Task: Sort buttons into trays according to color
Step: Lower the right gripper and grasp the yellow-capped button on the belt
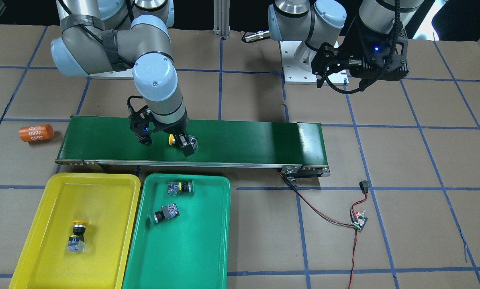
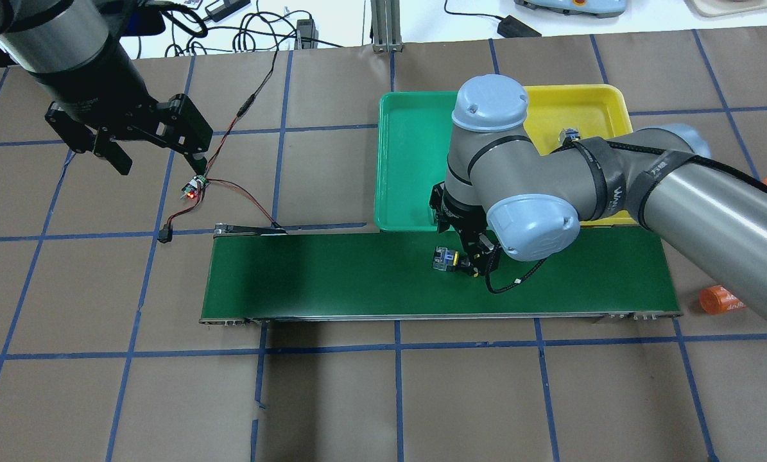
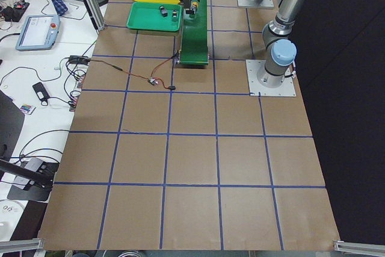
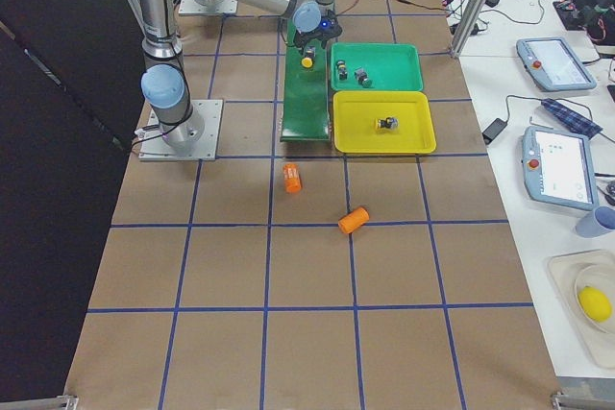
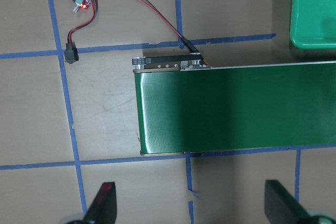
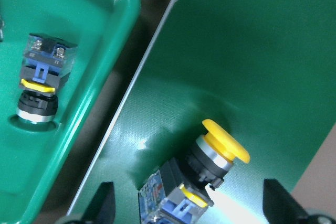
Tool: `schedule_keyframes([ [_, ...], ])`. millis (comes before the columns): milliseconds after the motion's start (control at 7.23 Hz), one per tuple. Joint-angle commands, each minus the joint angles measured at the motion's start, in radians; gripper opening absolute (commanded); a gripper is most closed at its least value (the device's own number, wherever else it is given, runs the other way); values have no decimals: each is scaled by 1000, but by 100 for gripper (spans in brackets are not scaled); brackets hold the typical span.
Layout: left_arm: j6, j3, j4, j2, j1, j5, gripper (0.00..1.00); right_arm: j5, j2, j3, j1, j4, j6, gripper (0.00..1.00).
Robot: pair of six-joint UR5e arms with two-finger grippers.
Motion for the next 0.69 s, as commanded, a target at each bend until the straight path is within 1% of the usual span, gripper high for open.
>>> schedule_keyframes([
  [0, 2, -1, 0, 2, 1, 0, 100, -11, 33, -2, -2, 8, 0, 100],
  [276, 1, -2, 0, 5, 1, 0, 100, -18, 39, 0, 0, 6, -16, 100],
  [415, -1, -2, 0, 4, 1, 0, 100, -81, 56, -2, -2, -1, -68, 60],
  [553, 5, -1, 1, 2, 2, 0, 100, -90, 62, 0, -2, 3, -129, 10],
])
